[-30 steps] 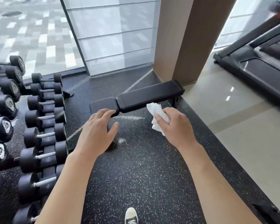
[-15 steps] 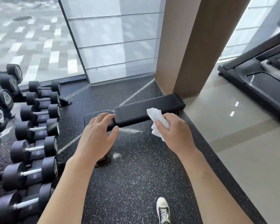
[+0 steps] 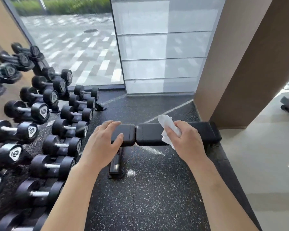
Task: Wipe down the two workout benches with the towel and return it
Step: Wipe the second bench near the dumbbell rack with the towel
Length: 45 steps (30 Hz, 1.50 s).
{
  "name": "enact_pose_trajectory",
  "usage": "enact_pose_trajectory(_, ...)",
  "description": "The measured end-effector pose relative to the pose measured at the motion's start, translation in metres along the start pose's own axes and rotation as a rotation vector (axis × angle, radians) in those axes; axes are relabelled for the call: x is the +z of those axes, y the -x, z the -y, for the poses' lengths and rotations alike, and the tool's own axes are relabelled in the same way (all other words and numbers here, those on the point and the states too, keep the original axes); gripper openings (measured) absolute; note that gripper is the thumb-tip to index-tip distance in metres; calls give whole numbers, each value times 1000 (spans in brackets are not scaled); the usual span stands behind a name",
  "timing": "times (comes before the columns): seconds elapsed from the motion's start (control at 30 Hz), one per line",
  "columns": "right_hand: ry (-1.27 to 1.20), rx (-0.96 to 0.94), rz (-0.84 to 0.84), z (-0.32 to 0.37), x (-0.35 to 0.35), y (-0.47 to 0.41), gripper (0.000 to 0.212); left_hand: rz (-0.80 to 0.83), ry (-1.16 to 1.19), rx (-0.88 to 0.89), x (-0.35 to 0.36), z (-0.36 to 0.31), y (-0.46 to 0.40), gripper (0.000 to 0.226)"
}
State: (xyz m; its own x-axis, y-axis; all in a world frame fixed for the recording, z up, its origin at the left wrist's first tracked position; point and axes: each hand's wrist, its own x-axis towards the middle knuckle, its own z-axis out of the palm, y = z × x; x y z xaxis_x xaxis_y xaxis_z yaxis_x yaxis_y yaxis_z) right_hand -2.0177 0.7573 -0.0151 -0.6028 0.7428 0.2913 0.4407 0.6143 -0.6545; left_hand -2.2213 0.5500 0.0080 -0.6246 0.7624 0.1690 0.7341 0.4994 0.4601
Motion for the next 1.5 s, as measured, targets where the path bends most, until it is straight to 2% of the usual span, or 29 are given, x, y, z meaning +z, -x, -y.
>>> enact_pose_trajectory(0.4,-43,-91,72,24,59,-92,31,-73,76,-83,-9,49,-74,48)
enact_pose_trajectory(0.63,-16,-85,85,50,131,-168,28,-94,106,-92,-15,131,-159,48)
enact_pose_trajectory(1.03,42,-48,92,126,257,-304,26,-21,48,-58,-50,274,-304,50)
enact_pose_trajectory(1.5,54,-10,153,103,293,-383,30,18,110,-99,-17,302,-393,51)
